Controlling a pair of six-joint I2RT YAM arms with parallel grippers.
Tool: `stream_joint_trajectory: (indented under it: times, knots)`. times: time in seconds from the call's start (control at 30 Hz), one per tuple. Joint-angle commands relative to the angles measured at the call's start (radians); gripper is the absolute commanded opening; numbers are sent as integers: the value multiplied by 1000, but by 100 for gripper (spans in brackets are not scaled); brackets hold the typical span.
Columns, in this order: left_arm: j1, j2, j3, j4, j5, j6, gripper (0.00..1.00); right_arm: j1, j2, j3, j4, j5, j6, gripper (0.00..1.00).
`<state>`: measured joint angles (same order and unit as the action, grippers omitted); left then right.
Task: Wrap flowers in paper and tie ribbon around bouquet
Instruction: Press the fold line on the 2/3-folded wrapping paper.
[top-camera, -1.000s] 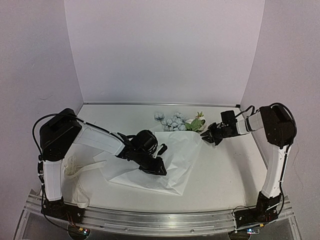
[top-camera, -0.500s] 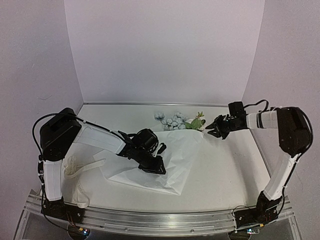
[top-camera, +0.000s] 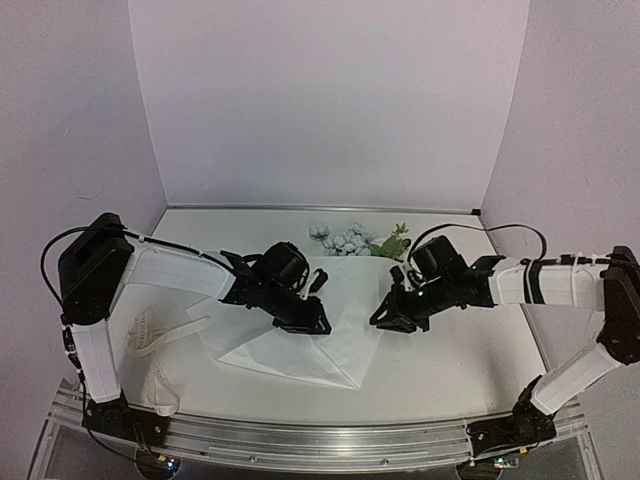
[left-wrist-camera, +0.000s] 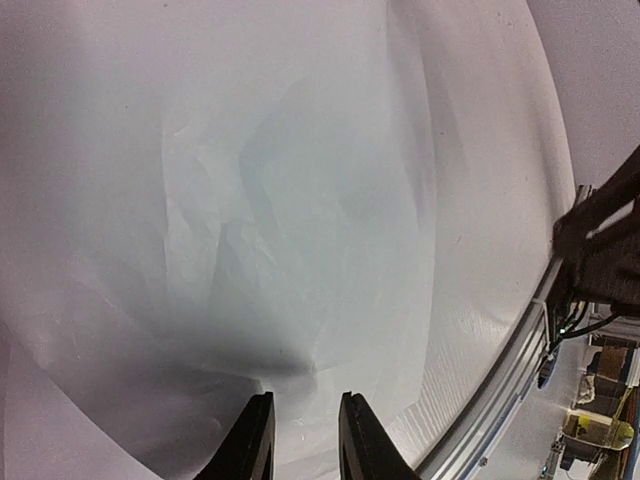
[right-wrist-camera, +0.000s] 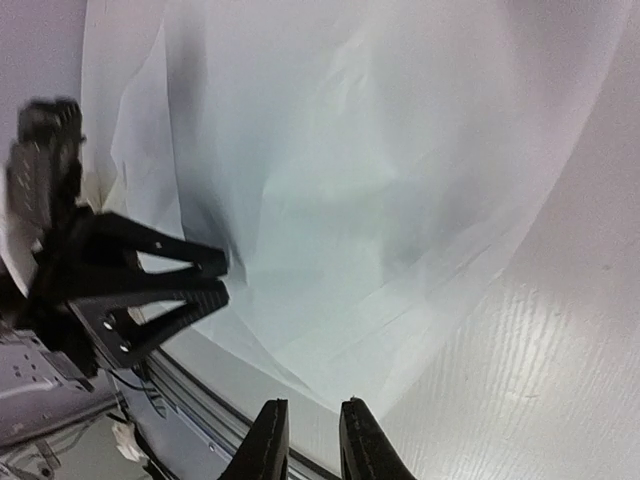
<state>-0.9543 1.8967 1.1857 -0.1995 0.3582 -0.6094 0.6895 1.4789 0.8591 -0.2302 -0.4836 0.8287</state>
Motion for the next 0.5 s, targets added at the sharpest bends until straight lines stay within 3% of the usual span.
stream_joint_trajectory:
  times: [0.0,0.2,0.47]
  knots:
    - [5,-97,-43,20,-10,-30,24,115,49,30,6,77,-64,17]
    - [7,-248,-170,12,-65,-121,28,223,160,104,-38,124,-99,16]
    - [33,-567,-486,2,-204,-452,37,278,269,199,-84,133,-137,16]
